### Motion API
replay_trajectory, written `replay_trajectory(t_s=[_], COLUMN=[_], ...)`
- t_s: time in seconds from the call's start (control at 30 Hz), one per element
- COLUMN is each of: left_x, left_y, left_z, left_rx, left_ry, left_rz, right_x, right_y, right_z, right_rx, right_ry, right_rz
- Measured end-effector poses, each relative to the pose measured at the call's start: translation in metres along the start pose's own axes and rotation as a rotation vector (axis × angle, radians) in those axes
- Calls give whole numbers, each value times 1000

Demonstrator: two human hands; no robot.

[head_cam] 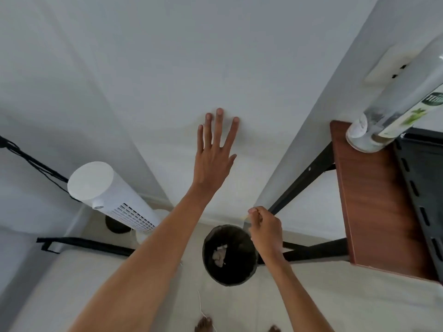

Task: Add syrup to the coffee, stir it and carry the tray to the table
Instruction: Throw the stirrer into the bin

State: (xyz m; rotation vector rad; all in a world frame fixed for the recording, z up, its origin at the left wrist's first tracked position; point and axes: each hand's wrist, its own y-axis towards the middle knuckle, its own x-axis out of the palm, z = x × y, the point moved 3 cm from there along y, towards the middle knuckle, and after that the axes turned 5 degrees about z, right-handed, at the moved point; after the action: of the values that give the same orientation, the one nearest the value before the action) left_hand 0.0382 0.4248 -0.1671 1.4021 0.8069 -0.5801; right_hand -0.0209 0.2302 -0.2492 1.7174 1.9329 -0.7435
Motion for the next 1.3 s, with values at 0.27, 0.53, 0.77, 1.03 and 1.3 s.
replay_trajectory(t_s=[0.27,0.53,0.77,1.03,1.3], left_x=[43,46,39,-1,-76], left_y=[-9,-9,-10,-18,-20], left_z=[-20,-20,-15,2,0], left_rx=[58,67,15,-65,8], left_ry=[72,136,25,-58,-74], left_rz=[85,116,47,-231,-460], right_x=[80,123,111,41,-49], right_y=[3,-6,-11,6,-4], right_z=[90,121,120,42,-69], right_rx=[107,186,251,62,-106], right_ry=[-181,-231,-235,-314,-318], right_rz=[-128,-201,-203,-125,-42])
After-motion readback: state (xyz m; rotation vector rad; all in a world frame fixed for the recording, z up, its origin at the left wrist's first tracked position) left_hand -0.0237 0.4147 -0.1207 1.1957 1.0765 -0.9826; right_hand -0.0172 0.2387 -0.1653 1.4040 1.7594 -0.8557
